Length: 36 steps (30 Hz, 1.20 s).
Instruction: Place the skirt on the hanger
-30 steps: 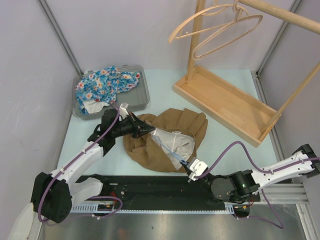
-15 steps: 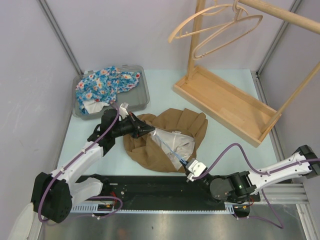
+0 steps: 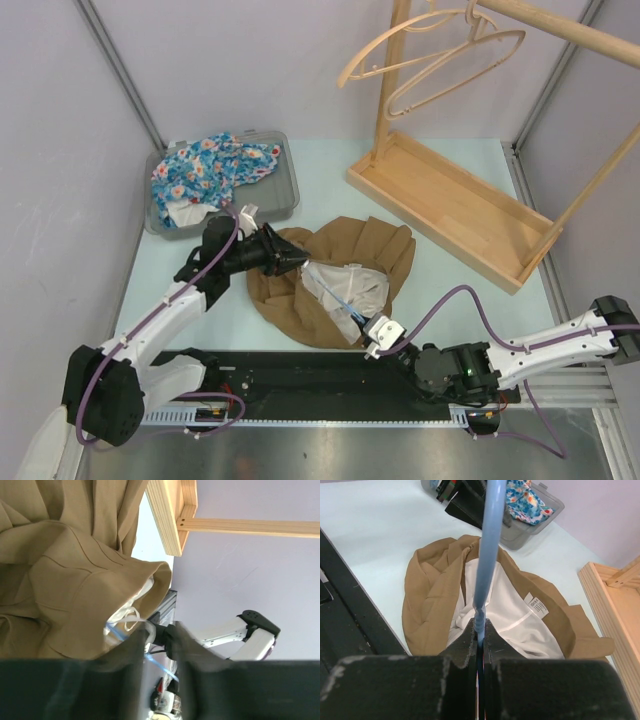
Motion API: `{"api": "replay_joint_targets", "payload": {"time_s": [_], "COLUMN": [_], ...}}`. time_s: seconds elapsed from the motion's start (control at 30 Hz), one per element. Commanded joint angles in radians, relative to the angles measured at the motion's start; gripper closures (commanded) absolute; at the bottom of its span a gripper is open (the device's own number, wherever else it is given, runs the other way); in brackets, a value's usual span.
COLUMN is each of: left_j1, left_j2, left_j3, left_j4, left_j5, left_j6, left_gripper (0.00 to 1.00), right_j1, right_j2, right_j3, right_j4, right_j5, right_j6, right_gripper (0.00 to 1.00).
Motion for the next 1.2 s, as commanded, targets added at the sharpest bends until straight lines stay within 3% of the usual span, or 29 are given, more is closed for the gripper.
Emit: {"api": "replay_joint_targets", "payload": {"time_s": [0.0,0.13,0.27,0.6,1.0,1.17], "left_j1": [0.009,0.011,0.009,0.009,0.009,-0.001], "left_j2": [0.0,-0.006,-0.03,-0.075,-0.102,-0.104], "left_j3": [0.083,0.099,0.123,0.233,0.235,0.23], "left_j4": [-0.055,-0.104,-0.172,-0.371,-0.448,-0.496], "left_j5": [-0.021,-0.028,-0.062,-0.16,-0.199,-0.203], "left_j6": [0.084,0.122,0.174,0.369,0.421,0.441], "left_gripper": [0.58,0.43,0.36,0.33,0.43,0.64], "right_j1": [-0.012,-0.036,-0.07,-0.105,-0.121,-0.121], "right_j2": [-0.021,-0.039,-0.024,0.011,0.022,0.018], "right_j3": [-0.005,-0.021,-0.029,-0.027,0.011,0.011], "right_j4": [0.052,0.049,0.056,0.084,0.09,0.061], "right_j5": [-0.015,-0.047,-0.08,-0.149,-0.217,-0.212], "right_j6": [0.029,0.039,0.062,0.073,0.047,0.075], "right_gripper": [1.0,1.0,1.0,1.0,1.0,1.0]}}
